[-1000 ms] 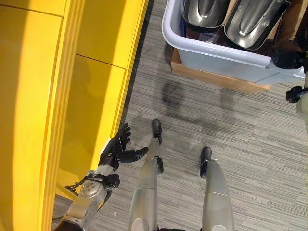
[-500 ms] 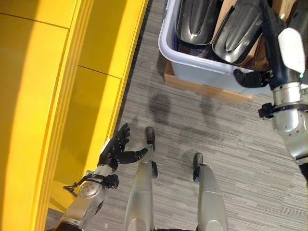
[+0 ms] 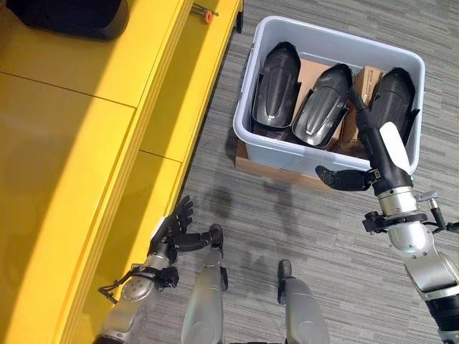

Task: Move parts from the plastic box to the shelf.

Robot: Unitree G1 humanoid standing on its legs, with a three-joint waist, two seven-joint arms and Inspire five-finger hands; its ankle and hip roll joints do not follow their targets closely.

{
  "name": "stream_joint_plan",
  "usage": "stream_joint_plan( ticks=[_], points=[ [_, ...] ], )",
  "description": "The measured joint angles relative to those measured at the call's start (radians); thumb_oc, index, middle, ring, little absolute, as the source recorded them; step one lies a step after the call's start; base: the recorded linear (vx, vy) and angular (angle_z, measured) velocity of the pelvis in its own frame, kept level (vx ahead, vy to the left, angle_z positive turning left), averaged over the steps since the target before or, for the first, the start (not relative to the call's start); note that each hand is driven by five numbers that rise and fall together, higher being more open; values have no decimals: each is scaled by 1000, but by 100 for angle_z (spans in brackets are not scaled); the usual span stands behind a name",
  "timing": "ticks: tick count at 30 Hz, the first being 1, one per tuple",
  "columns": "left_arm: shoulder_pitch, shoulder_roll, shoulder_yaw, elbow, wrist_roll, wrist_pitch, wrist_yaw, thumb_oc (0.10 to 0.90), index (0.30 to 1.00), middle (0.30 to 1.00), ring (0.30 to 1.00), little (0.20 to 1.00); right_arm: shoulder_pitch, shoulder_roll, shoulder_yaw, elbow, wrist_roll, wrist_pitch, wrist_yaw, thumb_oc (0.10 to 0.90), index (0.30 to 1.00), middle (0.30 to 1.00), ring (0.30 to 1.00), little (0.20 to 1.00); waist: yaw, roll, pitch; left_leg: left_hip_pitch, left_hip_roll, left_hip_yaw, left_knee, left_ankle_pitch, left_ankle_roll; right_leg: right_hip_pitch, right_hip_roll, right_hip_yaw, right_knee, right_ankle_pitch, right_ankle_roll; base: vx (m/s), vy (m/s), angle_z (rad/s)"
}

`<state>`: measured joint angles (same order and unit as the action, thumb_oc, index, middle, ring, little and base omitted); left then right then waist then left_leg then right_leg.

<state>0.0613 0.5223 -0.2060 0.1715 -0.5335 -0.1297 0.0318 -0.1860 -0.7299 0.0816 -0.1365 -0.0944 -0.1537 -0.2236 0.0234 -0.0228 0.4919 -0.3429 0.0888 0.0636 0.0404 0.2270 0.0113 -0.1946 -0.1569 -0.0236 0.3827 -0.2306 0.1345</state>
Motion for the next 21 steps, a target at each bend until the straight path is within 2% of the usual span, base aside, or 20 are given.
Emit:
stream_joint_plan(
  ticks=[5, 7, 9, 10, 11, 12, 13, 14, 15, 16, 17, 18, 19, 21],
  points=[
    [6, -13, 7, 5, 7, 5, -2, 900, 1000, 1000, 1000, 1000, 10, 2, -10, -16, 29, -6, 31, 900, 1000, 1000, 1000, 1000, -7, -2, -25, 56, 5, -17, -11, 2, -2, 54, 10, -6, 10, -2, -1, 31, -118, 6],
    [18, -33, 35, 5, 8, 13, -1, 900, 1000, 1000, 1000, 1000, 23, 3, -16, -18, 40, -10, 56, 900, 1000, 1000, 1000, 1000, -1, -26, -48, 84, 16, -19, -11, -4, -6, 66, 25, 19, 25, -41, -18, 74, -189, 3],
    [29, -35, 58, 6, 8, 15, -2, 900, 1000, 1000, 1000, 1000, 23, 4, -17, -21, 45, -16, 72, 900, 1000, 1000, 1000, 1000, 3, -38, -60, 92, 37, -19, -8, -11, -17, 69, 50, 23, 41, -52, -38, 42, -196, -16],
    [41, -36, 79, 6, 8, 19, -2, 900, 1000, 1000, 1000, 1000, 28, 7, -17, -25, 60, -17, 93, 900, 1000, 1000, 1000, 1000, 12, -52, -68, 111, 69, -15, 4, -8, -11, 81, 88, 36, 61, -48, -66, 54, -320, -23],
    [53, -38, 86, 11, 8, 19, -2, 900, 1000, 1000, 1000, 1000, 34, 12, -16, -25, 60, -17, 97, 900, 1000, 1000, 1000, 1000, 14, -58, -76, 113, 75, -15, 11, -14, -9, 84, 100, 41, 68, -56, -77, 0, -313, -23],
    [71, -42, 91, 13, 7, 19, -2, 900, 1000, 1000, 1000, 1000, 33, 15, -15, -25, 62, -17, 100, 900, 1000, 1000, 1000, 1000, 15, -60, -84, 120, 101, -19, 18, -20, -11, 77, 127, 32, 102, -69, -103, -11, -265, -35],
    [80, -49, 99, 21, 7, 20, -1, 900, 1000, 1000, 1000, 1000, 30, 13, -8, -23, 73, -18, 105, 900, 1000, 1000, 1000, 1000, 57, -72, -84, 117, 138, -20, 92, -4, -40, 64, 198, 26, 178, -110, -196, -4, -191, -30],
    [66, -39, 105, 37, 7, 21, -1, 900, 1000, 1000, 1000, 1000, 37, 12, -8, -21, 78, -18, 109, 900, 1000, 1000, 1000, 1000, 63, -96, -82, 89, 130, -52, 153, 26, -79, 87, 222, 40, 170, -113, -222, 81, -94, 39],
    [48, -51, 86, 65, 7, 34, -1, 900, 1000, 1000, 1000, 1000, 75, 25, -19, -21, 80, -20, 108, 900, 1000, 1000, 1000, 1000, 45, -118, -99, 47, 105, -121, 226, 53, -58, 97, 192, -28, 164, -116, -239, 143, -13, 70],
    [64, -60, 81, 65, 7, 42, -4, 900, 1000, 1000, 1000, 1000, 97, 42, -18, -25, 81, -21, 110, 900, 1000, 1000, 1000, 1000, 58, -130, -121, 12, 86, -115, 301, -7, -22, 95, 189, -29, 160, -121, -236, 285, 114, 84],
    [82, -75, 72, 66, 7, 43, -9, 900, 1000, 1000, 1000, 1000, 118, 50, -18, -31, 83, -29, 109, 900, 1000, 1000, 1000, 1000, 57, -135, -142, -8, 67, -113, 337, -57, -32, 85, 190, -39, 143, -110, -242, 233, 101, 33],
    [81, -84, 55, 75, 7, 43, -12, 900, 1000, 1000, 1000, 1000, 115, 52, -18, -31, 84, -33, 108, 900, 1000, 1000, 1000, 1000, 59, -129, -144, -12, 43, -129, 326, -110, -62, 81, 191, -36, 138, -92, -239, 255, 111, 38],
    [68, -110, 31, 107, 8, 43, -19, 900, 1000, 1000, 1000, 1000, 96, 59, -19, -18, 86, -35, 106, 900, 1000, 1000, 1000, 1000, 58, -97, -145, -3, 32, -157, 241, -159, -85, 78, 209, -38, 107, -62, -228, 148, 43, 8],
    [69, -147, -4, 146, 13, 49, -18, 900, 1000, 1000, 1000, 1000, 84, 64, -16, -14, 86, -34, 109, 900, 1000, 1000, 1000, 1000, 81, -18, -145, 8, 29, -184, 86, -160, -81, 77, 254, -29, 62, -28, -231, 240, 115, -20]
  ],
)
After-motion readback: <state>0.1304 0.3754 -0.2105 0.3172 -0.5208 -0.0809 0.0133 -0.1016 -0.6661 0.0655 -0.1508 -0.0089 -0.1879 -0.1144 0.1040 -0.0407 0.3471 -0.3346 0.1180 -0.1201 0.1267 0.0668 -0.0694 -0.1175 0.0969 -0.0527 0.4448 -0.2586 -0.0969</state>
